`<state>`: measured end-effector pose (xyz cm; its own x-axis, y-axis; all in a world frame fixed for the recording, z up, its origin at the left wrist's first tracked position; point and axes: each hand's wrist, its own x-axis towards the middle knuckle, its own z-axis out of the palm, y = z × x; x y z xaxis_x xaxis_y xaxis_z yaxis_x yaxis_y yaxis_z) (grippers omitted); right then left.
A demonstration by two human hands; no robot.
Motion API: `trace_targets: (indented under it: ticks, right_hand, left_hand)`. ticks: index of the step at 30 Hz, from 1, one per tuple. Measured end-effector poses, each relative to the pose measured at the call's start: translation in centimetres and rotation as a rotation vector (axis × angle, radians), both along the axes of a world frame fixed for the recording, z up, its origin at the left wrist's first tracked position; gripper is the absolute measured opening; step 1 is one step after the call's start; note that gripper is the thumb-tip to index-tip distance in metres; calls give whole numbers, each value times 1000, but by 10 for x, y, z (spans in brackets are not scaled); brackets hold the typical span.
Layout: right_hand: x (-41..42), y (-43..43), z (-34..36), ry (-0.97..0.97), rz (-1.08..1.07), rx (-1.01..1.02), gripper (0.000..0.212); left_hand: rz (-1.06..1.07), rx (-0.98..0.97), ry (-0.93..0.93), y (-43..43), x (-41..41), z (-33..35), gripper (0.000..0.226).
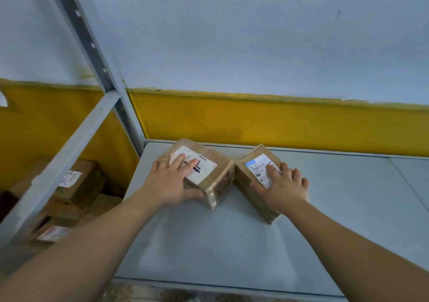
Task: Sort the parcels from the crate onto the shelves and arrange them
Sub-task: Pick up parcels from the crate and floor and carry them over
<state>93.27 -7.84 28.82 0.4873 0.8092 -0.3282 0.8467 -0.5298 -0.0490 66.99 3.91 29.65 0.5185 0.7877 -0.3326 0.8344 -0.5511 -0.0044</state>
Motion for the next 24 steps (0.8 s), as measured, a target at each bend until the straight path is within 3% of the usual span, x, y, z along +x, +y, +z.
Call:
trace_targets:
  ticks: [7, 19, 24]
  right_hand:
    - [-2, -4, 2, -1, -92, 7, 85]
    - [-17, -10, -2, -1, -17, 1, 85]
    - [-15, -5, 0, 16, -39, -27, 87]
  left_hand:
    - [64, 199, -10, 24, 22, -5, 91]
    - [300, 162, -52, 71, 5, -18, 85]
    - [284, 169, -57, 80, 16, -13, 81]
